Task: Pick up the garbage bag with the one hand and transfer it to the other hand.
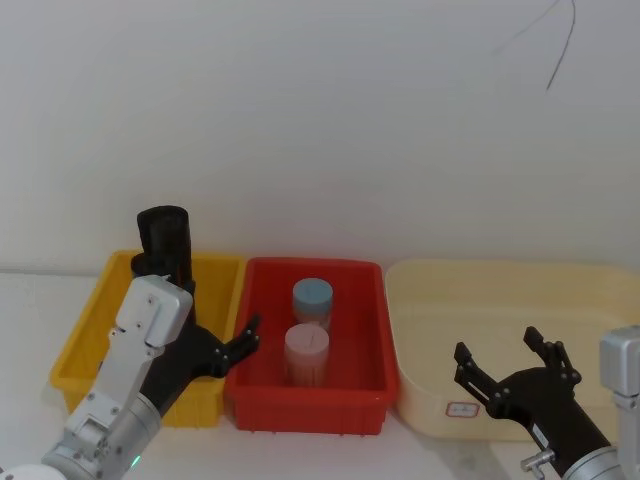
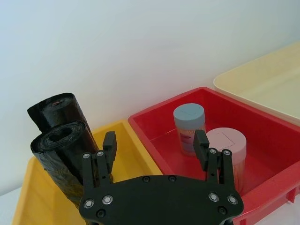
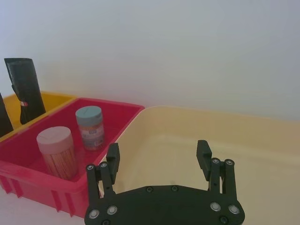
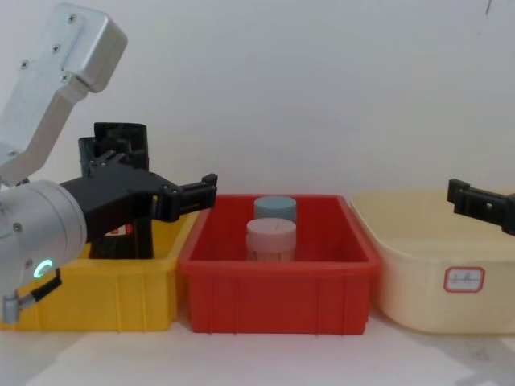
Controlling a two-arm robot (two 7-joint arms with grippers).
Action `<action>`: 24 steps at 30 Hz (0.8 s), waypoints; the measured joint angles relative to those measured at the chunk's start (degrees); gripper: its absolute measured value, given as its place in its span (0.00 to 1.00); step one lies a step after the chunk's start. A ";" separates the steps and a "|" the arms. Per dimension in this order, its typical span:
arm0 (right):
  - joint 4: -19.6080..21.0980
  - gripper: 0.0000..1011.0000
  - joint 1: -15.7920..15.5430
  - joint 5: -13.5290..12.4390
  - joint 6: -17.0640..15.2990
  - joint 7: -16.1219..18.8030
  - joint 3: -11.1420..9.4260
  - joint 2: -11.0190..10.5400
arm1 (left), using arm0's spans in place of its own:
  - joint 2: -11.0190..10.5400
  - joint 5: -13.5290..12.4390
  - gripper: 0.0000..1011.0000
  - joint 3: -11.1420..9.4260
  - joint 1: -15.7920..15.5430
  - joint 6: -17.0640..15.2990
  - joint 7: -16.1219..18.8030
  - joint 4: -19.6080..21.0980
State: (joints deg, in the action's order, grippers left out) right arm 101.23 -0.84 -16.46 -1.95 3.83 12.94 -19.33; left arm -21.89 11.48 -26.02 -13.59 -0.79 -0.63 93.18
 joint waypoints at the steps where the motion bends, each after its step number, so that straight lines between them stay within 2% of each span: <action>1: 0.00 0.99 0.00 0.00 0.00 0.00 0.00 0.00 | 0.00 0.00 0.99 0.00 0.00 0.00 0.00 0.00; 24: 0.00 0.99 0.00 0.00 0.00 0.00 0.00 0.00 | 0.00 -0.21 0.99 -0.01 -0.09 -0.01 -0.05 0.00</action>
State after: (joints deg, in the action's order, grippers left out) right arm 101.23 -0.84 -16.46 -1.95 3.83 12.94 -19.34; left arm -21.89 11.28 -26.03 -13.68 -0.80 -0.67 93.18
